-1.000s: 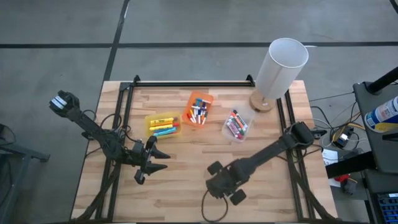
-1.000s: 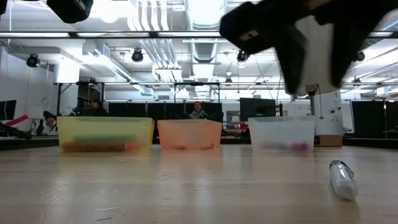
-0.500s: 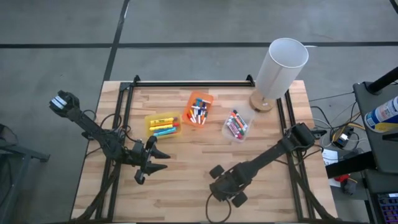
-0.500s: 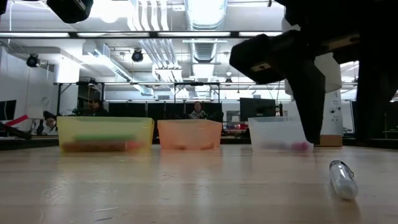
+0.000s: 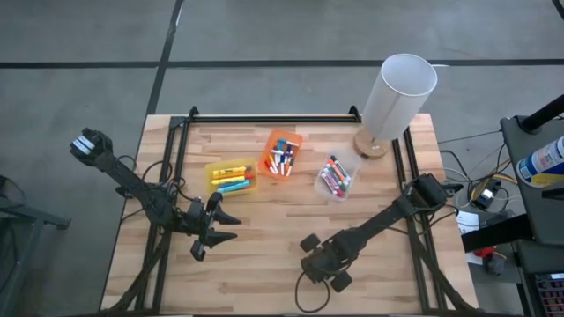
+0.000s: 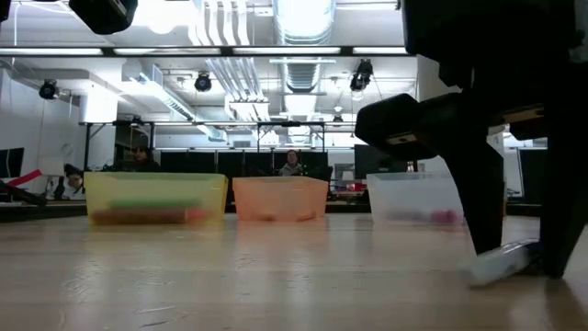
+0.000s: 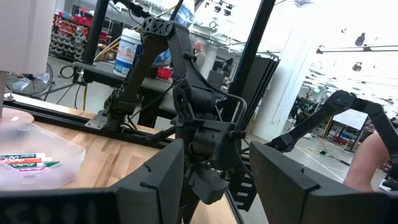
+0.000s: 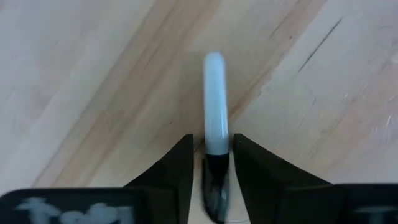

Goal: Pick & Place Markers
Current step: Put the black pen into the orange bin

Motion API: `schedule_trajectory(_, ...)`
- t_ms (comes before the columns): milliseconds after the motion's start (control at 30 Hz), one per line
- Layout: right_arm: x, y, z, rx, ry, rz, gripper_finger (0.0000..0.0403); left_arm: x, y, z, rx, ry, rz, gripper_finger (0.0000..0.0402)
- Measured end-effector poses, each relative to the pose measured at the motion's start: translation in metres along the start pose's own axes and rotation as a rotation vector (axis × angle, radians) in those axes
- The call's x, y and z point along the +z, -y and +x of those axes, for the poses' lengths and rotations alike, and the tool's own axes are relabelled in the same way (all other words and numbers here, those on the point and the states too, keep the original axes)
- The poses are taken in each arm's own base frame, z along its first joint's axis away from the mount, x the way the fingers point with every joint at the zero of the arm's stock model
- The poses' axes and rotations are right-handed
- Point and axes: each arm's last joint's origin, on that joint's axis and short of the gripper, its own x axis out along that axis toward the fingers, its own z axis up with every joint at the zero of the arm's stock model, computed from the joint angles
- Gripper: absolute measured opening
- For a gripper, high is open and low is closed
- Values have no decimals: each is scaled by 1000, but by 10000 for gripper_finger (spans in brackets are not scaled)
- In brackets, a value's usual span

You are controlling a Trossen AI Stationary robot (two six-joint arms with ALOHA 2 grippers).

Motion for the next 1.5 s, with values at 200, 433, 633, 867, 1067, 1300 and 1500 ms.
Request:
schedule_trajectory(200, -1, 3, 0, -29, -5, 41, 47, 0, 0, 0, 0, 1, 0, 179)
schedule_trajectory(433, 3, 18, -6, -109, -6, 68, 27, 0, 0, 0, 0, 1, -1, 179)
schedule_trajectory(633, 15, 53, -37, -316, -3, 69, 28, 0, 0, 0, 0, 1, -1, 179)
schedule_trajectory(867, 3, 122, -91, -576, 51, 181, 28, 0, 0, 0, 0, -1, 0, 179)
schedule_trajectory(1067, -27, 189, -135, -680, 170, 404, 28, -1, 0, 0, 3, -11, 7, 179)
schedule_trajectory(1300, -65, 252, -153, -643, 319, 652, 28, -2, -1, 0, 5, -19, 12, 179)
schedule_trajectory(1500, -87, 281, -139, -574, 332, 751, 29, -3, -1, 0, 7, -25, 16, 179)
